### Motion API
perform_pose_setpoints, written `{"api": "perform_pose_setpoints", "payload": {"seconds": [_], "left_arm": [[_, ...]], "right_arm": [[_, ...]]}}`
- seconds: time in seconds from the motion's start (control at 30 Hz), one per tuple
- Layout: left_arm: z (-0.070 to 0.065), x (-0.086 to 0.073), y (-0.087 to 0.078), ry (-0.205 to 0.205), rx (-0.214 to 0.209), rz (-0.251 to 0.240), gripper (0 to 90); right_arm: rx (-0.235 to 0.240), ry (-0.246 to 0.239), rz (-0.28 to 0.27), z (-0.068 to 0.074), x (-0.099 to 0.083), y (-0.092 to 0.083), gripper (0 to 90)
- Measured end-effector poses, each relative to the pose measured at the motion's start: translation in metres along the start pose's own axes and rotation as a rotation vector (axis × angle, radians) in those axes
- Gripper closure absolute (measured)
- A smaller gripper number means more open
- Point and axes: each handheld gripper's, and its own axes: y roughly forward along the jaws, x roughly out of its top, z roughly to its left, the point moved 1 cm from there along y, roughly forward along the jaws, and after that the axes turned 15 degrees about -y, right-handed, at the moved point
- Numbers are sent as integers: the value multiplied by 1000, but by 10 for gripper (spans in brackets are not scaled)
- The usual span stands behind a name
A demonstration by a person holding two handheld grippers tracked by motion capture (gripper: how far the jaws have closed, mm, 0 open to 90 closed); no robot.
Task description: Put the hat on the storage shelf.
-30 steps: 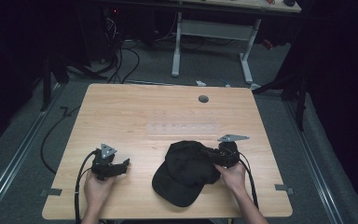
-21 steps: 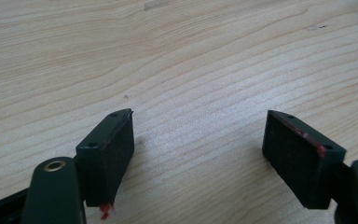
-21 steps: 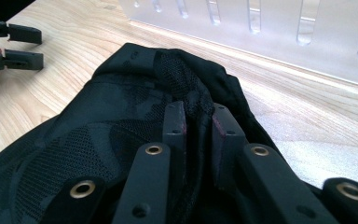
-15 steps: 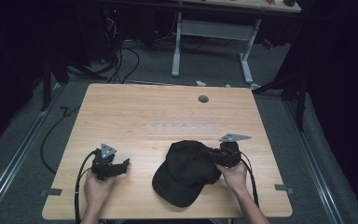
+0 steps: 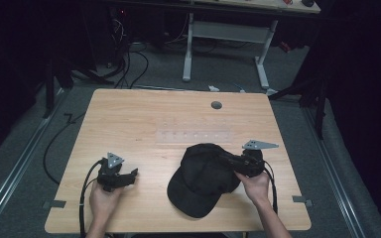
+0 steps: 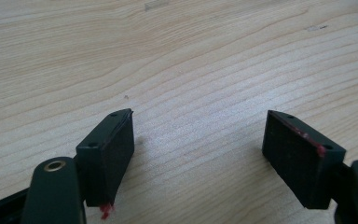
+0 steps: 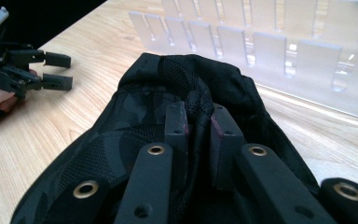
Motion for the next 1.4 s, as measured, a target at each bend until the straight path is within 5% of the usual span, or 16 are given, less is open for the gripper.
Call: {"api": "perform_pose_setpoints", "payload": {"seconds": [0.37, 0.6, 0.97, 1.4], "left_arm": [[0, 0, 0, -1, 3, -1, 248], [-7, 0, -1, 6, 17, 58, 245], [-53, 14, -25, -63, -210, 122, 174], [-111, 29, -34, -60, -367, 202, 152]], "right_arm": [[-7, -59, -26, 0, 14, -17, 803], [9, -88, -46, 1, 25, -23, 804], [50, -188, -88, 9, 52, -32, 804], [132, -235, -121, 14, 67, -30, 804]]}}
